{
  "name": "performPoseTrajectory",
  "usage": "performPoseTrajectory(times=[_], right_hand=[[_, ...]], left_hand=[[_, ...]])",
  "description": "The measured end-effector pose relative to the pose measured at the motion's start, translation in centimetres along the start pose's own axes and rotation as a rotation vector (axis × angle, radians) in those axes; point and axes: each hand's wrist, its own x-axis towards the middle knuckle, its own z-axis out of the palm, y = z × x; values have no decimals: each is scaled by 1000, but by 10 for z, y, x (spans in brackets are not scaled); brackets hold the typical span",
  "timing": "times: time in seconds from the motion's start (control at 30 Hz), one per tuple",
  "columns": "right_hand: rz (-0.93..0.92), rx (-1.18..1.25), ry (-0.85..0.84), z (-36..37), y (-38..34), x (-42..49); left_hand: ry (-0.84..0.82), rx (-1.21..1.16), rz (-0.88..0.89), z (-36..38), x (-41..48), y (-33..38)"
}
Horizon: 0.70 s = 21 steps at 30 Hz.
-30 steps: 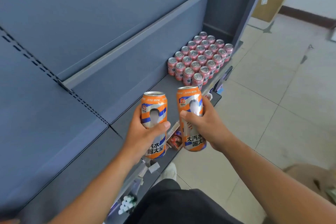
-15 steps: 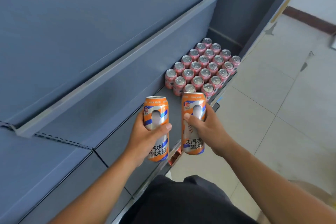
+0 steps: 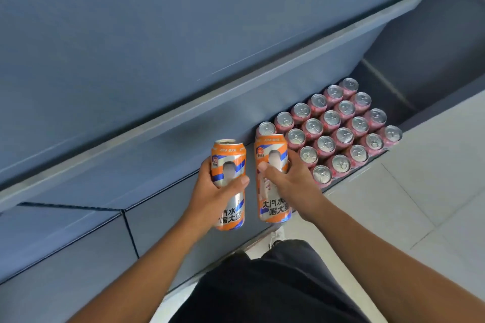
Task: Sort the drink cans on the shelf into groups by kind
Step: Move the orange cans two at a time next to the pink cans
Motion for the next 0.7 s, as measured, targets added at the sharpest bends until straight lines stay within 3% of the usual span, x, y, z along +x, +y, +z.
performPoseTrajectory(times=[0.27, 0.7], right_hand=[[-40, -89, -215, -32, -10, 81], [-165, -240, -320, -28, 4, 151]], left_hand=[[261, -62, -29, 46, 43, 5], [374, 20, 67, 49, 96, -29]])
